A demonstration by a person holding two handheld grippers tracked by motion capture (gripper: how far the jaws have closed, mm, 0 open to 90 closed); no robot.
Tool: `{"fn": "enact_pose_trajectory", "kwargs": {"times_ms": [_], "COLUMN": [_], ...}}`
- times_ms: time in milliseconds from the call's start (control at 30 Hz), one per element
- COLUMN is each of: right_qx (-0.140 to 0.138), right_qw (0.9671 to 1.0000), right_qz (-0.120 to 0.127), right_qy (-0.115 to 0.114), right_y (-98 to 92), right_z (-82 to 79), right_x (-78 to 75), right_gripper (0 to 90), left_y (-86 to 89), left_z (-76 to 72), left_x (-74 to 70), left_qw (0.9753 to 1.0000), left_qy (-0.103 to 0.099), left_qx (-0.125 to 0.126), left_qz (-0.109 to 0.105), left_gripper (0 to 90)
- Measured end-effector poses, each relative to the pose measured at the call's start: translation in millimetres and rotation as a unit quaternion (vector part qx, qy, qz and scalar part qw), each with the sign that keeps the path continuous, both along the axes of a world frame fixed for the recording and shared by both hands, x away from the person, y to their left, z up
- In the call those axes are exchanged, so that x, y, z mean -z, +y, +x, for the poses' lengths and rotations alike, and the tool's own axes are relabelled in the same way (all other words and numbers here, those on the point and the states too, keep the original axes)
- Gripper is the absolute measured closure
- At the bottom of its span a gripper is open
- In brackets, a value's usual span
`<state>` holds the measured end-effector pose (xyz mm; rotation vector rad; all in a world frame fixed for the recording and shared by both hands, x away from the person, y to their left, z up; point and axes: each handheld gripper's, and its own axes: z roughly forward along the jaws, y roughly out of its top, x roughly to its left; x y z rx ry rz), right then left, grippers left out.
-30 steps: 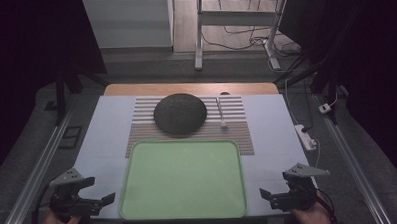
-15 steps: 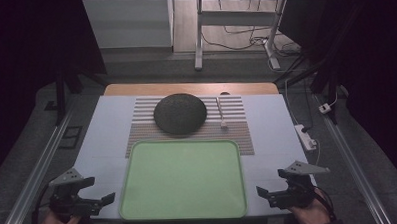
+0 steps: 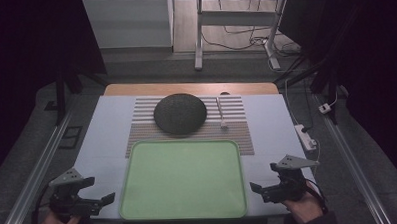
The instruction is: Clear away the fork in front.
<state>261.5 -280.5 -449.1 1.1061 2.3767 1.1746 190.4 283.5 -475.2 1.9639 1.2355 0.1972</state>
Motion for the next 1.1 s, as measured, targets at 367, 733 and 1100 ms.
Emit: {"fn": "enact_pose_trajectory", "kwargs": {"times_ms": [367,733,1100], "right_qx": [0.010,0.009,0.007], "right_qw": [0.9999,0.9999,0.9990], "right_qz": [0.001,-0.015,-0.042], "right_qy": [0.006,0.000,-0.011], "right_y": [8.1,23.7,36.5], "right_z": [17.6,39.9,62.9], "right_x": [1.4,3.9,11.4], "right_gripper": [0.0,0.0,0.0], "left_y": [-0.2,-0.3,-0.7], "left_z": [0.5,0.7,0.6], "left_x": [0.2,0.3,0.3], "left_qw": [1.0000,1.0000,1.0000], "left_qy": [0.002,0.002,0.002], "left_qx": [-0.002,-0.002,-0.001], "left_qz": [0.000,0.000,0.003], "left_gripper": [0.3,0.5,0.6]}}
